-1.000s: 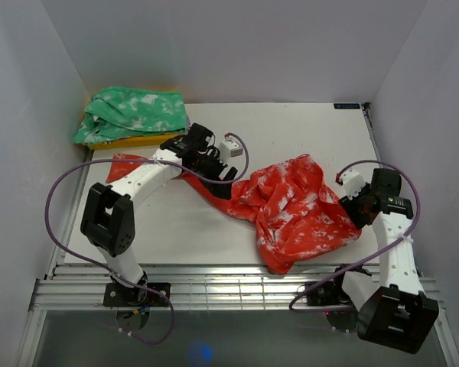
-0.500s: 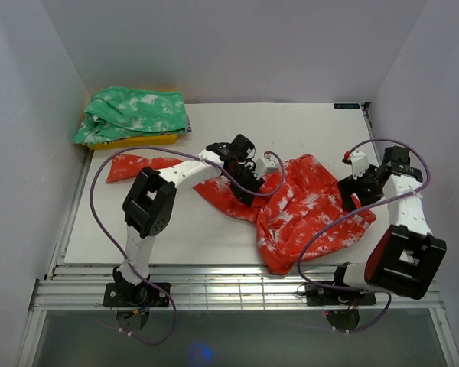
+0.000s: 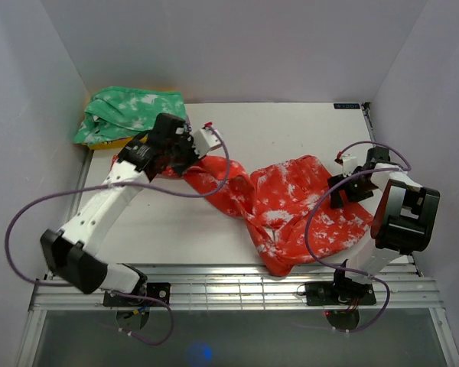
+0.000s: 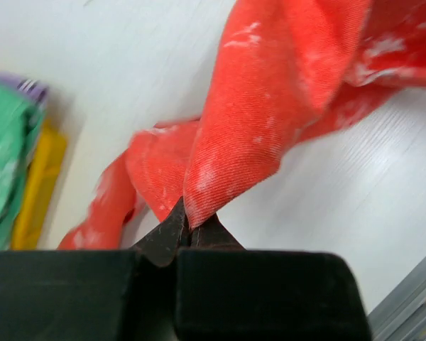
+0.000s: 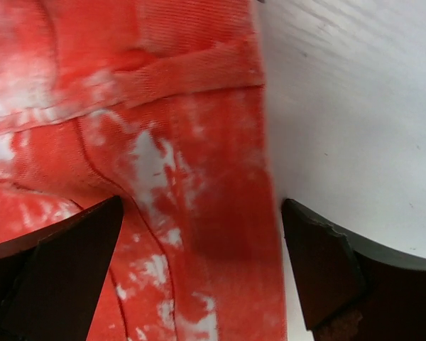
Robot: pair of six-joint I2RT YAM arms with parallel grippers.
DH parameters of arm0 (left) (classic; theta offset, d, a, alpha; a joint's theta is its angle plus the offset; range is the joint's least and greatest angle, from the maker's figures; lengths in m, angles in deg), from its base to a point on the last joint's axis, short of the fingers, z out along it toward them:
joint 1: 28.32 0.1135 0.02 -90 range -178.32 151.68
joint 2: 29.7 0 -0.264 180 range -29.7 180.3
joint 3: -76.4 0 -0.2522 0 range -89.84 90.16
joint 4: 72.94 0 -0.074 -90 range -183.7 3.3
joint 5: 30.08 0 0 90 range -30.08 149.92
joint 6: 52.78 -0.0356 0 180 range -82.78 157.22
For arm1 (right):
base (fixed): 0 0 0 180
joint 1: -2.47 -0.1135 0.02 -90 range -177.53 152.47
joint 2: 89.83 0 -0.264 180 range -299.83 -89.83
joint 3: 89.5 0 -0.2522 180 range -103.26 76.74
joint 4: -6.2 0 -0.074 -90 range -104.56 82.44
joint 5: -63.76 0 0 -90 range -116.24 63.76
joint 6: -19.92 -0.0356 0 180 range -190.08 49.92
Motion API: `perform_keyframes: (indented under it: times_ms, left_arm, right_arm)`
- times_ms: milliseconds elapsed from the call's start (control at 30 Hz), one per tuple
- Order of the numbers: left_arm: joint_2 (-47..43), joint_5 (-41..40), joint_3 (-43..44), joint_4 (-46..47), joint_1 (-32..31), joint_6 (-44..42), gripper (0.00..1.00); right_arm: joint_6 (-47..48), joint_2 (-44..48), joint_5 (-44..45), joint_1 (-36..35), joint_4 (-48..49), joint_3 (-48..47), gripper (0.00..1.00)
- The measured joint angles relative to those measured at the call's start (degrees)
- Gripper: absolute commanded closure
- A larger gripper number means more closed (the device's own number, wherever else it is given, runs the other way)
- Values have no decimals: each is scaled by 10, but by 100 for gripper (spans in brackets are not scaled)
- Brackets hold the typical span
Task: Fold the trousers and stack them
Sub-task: Flatten the trousers out
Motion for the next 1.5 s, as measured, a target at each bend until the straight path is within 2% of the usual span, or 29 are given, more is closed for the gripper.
perform_keyframes:
  times_ms: [167, 300, 367, 467, 533, 633, 767, 867, 967, 1067, 1233, 1367, 1500]
  left_arm:
    - [-207, -100, -171, 6, 78, -81, 100]
    - [-297, -167, -306, 21, 184, -160, 100]
    - [-308, -182, -350, 30, 247, -195, 100]
    - [-297, -179, -368, 40, 345, -230, 100]
    - [-280, -172, -359, 53, 399, -237, 100]
    - [-216, -153, -295, 59, 463, -233, 100]
    - [-104, -114, -156, 48, 499, -208, 100]
    - [-55, -82, -94, 21, 506, -200, 100]
    - [-38, -48, -89, -28, 514, -208, 100]
    - [-45, -17, -124, -64, 536, -226, 100]
    - [-130, 52, -214, -64, 589, -288, 100]
    - [-266, 127, -258, -93, 609, -421, 100]
    - [-413, 148, -368, -139, 607, -571, 100]
  right_arm:
    - [-41, -24, 68, -1, 58, 1, 11]
    - [-72, -28, 100, -2, 70, 1, 12]
    - [-85, -28, 109, -1, 70, 0, 12]
    - [-95, -28, 119, 0, 69, -1, 13]
    - [-95, -28, 123, 1, 67, -2, 13]
    - [-94, -33, 128, 7, 61, -10, 14]
    - [-93, -49, 136, 20, 44, -32, 15]
    - [-93, -55, 141, 29, 42, -42, 15]
    - [-93, -55, 148, 41, 45, -43, 15]
    - [-93, -54, 144, 53, 46, -43, 15]
    - [-92, -50, 136, 63, 46, -42, 15]
    - [-86, -47, 137, 64, 46, -42, 14]
    - [-77, -47, 134, 68, 38, -46, 14]
